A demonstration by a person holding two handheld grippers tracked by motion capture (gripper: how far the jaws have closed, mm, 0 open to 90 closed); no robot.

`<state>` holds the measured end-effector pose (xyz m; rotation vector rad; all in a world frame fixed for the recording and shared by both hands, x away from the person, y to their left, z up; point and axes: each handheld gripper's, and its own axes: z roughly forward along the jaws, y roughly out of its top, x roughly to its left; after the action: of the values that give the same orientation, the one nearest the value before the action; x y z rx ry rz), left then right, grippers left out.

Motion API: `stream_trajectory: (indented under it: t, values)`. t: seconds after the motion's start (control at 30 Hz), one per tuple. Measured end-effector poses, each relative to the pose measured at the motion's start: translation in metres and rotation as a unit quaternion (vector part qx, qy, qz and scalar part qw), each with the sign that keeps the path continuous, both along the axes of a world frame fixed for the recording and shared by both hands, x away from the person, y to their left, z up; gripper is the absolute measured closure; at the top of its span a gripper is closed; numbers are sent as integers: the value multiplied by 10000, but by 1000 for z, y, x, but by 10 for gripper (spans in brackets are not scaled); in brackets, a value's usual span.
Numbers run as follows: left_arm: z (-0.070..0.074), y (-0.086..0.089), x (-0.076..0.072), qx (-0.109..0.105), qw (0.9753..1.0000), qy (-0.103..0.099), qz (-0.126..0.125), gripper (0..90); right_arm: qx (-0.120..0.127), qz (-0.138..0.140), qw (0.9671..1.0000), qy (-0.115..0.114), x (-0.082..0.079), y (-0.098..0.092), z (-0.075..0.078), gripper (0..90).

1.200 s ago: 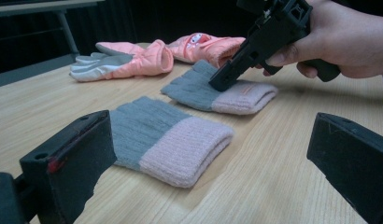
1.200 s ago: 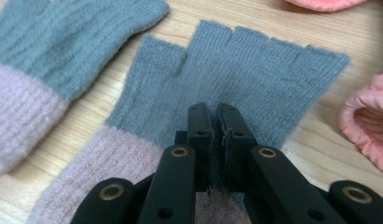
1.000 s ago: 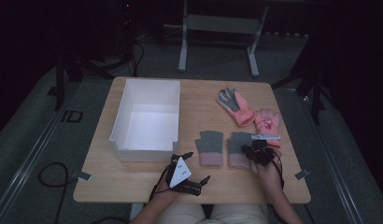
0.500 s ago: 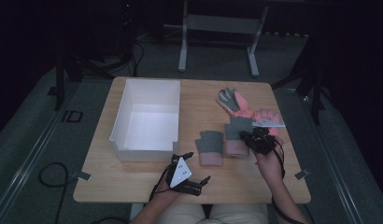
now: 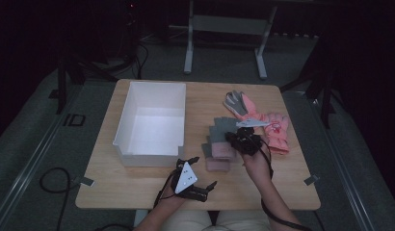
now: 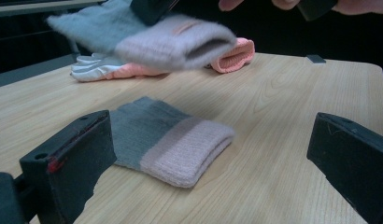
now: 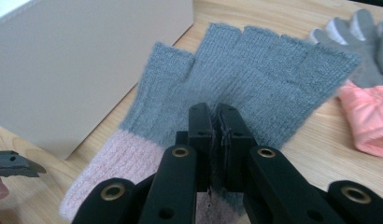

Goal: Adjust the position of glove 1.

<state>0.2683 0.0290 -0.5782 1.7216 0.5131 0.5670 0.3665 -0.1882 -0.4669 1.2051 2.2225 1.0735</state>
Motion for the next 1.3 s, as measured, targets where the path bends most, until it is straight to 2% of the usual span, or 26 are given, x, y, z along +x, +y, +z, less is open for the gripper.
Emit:
stream_trajectory:
  t: [0.3, 0.5, 0.73, 0.93, 1.17, 1.3]
  values:
    - [0, 1, 0, -53, 10000, -13, -28, 4, -36, 88, 9994, 343, 7, 9, -25, 851]
    - [0, 1, 1, -68, 10000, 38, -16, 4, -165, 177, 9982, 544, 10, 14, -44, 849]
    - [0, 1, 0, -48, 10000, 16, -2, 4, -212, 146, 9965, 789, 15, 14, -64, 849]
    - [0, 2, 1, -107, 9999, 99, 52, 4, -313, 233, 9954, 874, 18, 13, -70, 842]
    - [0, -3, -2, 151, 9999, -39, -26, 4, -301, 265, 9946, 962, 18, 9, -72, 838]
    - [1, -3, -1, 124, 9999, 85, -51, 4, -331, 283, 9941, 993, 17, 5, -71, 835]
